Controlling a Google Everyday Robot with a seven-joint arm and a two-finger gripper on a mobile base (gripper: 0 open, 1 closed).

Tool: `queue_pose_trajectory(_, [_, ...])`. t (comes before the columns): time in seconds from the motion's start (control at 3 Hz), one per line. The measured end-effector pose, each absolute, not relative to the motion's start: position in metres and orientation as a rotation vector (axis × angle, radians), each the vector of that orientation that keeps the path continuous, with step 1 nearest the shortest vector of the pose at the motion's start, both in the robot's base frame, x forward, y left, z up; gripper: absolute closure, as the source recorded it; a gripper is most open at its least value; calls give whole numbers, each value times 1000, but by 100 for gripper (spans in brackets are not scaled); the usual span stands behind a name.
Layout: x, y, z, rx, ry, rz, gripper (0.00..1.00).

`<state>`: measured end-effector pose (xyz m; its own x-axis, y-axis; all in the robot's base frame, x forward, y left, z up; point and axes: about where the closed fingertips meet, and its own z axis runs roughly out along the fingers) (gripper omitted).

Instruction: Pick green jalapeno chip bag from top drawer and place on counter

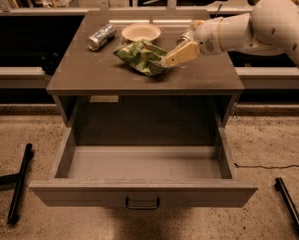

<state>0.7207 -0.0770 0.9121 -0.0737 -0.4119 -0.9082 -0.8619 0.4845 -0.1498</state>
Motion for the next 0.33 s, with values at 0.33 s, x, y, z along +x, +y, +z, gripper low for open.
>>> queue_pose_trajectory(0.33, [694, -145, 924, -979, 1704, 461, 0])
